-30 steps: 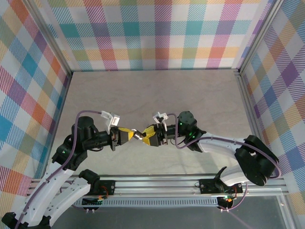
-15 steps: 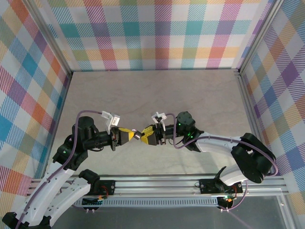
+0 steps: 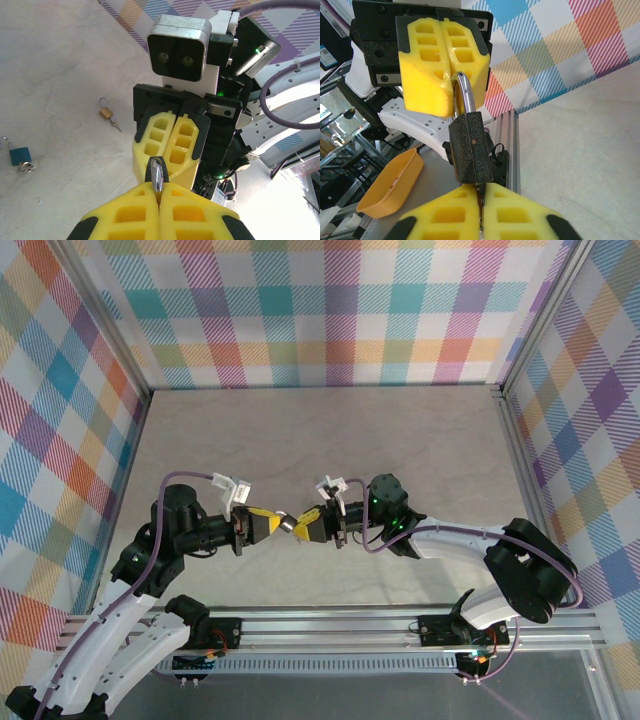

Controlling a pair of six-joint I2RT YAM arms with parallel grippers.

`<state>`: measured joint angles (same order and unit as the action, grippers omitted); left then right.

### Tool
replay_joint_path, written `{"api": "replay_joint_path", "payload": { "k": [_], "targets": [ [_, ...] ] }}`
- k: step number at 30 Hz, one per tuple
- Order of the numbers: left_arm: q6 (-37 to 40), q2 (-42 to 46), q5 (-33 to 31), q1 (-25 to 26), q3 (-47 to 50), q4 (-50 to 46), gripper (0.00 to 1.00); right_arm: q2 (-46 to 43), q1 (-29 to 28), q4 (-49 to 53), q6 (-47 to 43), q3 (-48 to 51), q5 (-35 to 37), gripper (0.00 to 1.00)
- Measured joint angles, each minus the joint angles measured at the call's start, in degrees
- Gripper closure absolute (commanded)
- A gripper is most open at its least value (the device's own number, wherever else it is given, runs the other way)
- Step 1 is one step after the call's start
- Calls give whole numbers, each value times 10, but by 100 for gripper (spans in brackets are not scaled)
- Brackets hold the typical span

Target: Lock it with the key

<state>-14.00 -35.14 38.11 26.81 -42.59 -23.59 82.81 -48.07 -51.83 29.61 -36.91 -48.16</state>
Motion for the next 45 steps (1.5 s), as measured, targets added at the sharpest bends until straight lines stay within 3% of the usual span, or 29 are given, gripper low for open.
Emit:
{"api": "replay_joint_path", "payload": {
  "k": [15, 26, 35, 45],
  "targets": [
    [-17, 4, -2, -2, 1, 0, 100, 0, 0, -28, 2, 21, 6, 100],
    [-18, 15, -56, -9, -3, 16, 100, 26, 0, -78, 29, 110, 30, 100],
    [-37, -2, -218, -16, -4, -51, 100, -114, 0, 89, -43, 89, 103, 100],
    [-139, -2, -374, -18, 10, -108, 100, -199, 0, 269, -116, 19, 147, 100]
  ]
}}
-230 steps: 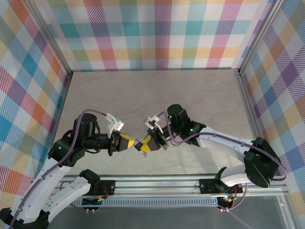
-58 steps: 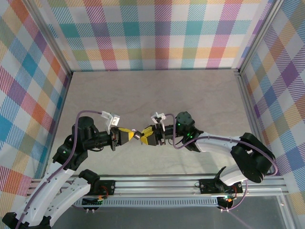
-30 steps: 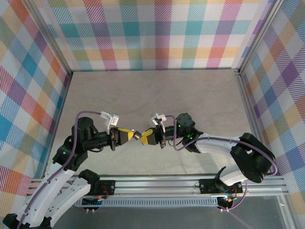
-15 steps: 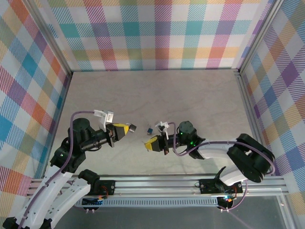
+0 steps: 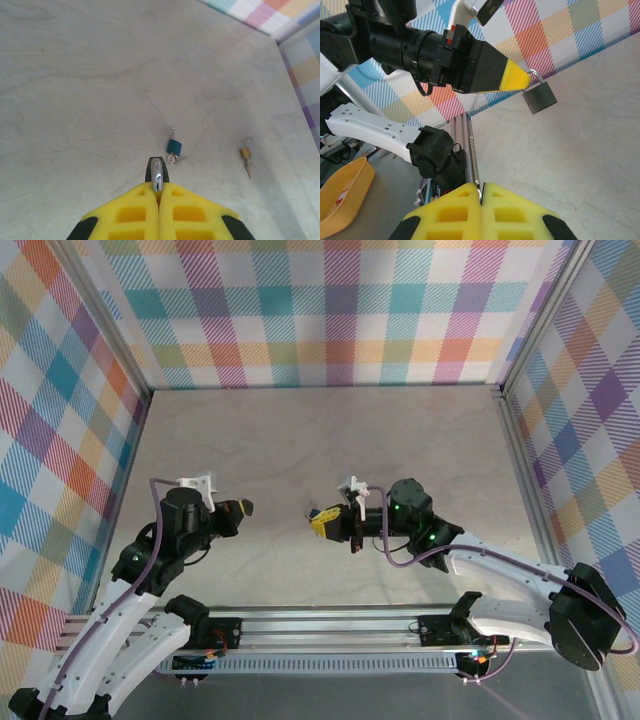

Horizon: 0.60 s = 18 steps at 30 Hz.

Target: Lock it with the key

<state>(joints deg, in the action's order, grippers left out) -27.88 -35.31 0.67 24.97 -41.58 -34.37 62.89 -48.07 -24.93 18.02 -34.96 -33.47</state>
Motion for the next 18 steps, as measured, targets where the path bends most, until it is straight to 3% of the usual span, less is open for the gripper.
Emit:
{"api": "replay_joint_path", "payload": {
  "k": [9, 18],
  "targets": [
    [-64, -7, -66, 0, 91, 39, 100, -1, 0, 63, -21, -17, 3, 100],
    [-92, -72, -103, 0, 158, 151, 100, 10, 0, 70, -22, -26, -1, 100]
  ]
}}
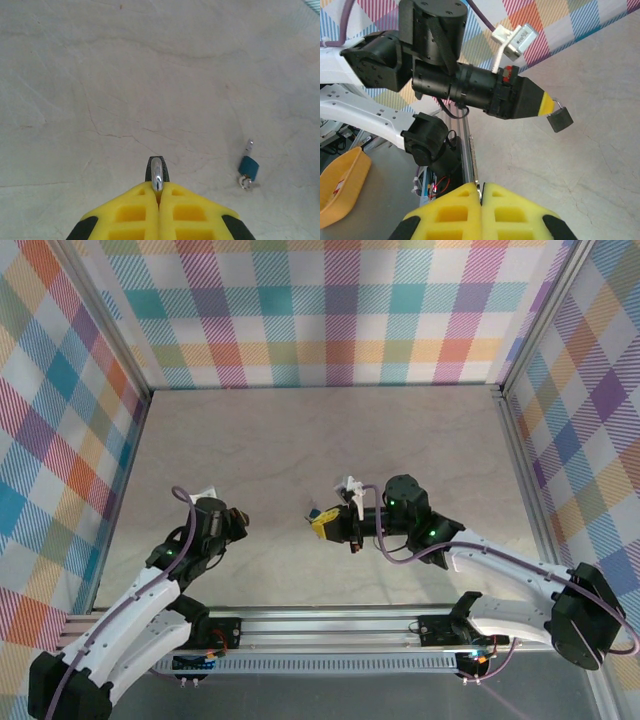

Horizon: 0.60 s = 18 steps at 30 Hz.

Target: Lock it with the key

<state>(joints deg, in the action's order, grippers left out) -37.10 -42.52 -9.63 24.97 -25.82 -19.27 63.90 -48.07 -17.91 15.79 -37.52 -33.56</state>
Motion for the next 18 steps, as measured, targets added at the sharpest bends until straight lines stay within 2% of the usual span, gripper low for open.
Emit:
{"api": "replay_joint_path", "payload": {
  "k": [7, 18],
  "targets": [
    [-9, -48, -16, 0, 32, 76, 100, 36, 0, -7, 5, -4, -10, 100],
    [-8, -148, -3, -5, 32, 184, 100, 59, -4, -27, 14, -4, -16, 100]
  ]
}}
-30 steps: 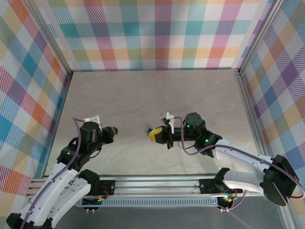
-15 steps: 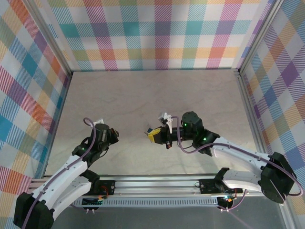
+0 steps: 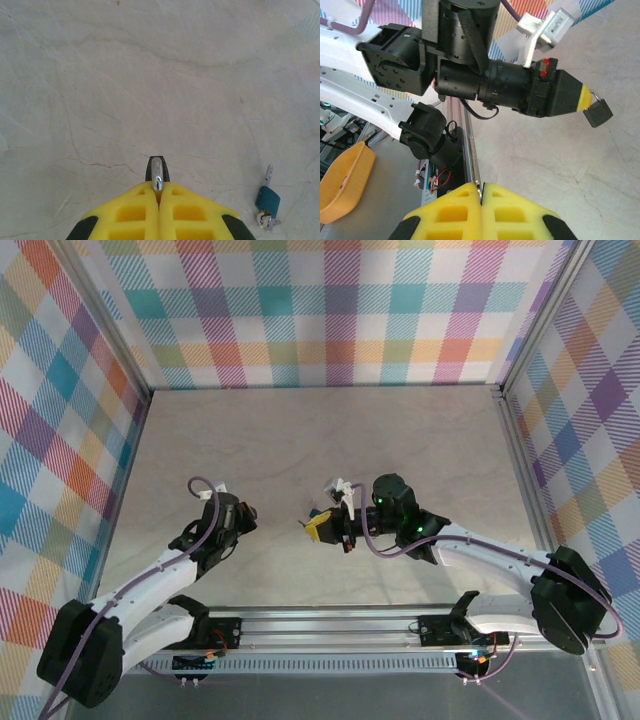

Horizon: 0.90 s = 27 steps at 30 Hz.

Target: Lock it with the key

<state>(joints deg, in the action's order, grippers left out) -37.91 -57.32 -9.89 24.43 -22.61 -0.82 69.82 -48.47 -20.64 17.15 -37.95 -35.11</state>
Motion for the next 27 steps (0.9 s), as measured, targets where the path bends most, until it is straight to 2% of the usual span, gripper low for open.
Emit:
{"api": "replay_joint_path", "payload": {
  "k": [13, 20, 23, 27],
  "targets": [
    [0, -97, 32, -4, 0, 75, 100, 17, -2, -9, 1, 0, 0, 100],
    [0, -120, 43, -7, 0, 103, 100, 19, -2, -12, 2, 0, 0, 100],
    [0, -120, 45, -9, 4, 114, 92, 23, -3, -12, 2, 0, 0, 100],
    [-1, -120, 45, -14, 14, 120, 87, 28, -3, -14, 2, 0, 0, 100]
  ]
}}
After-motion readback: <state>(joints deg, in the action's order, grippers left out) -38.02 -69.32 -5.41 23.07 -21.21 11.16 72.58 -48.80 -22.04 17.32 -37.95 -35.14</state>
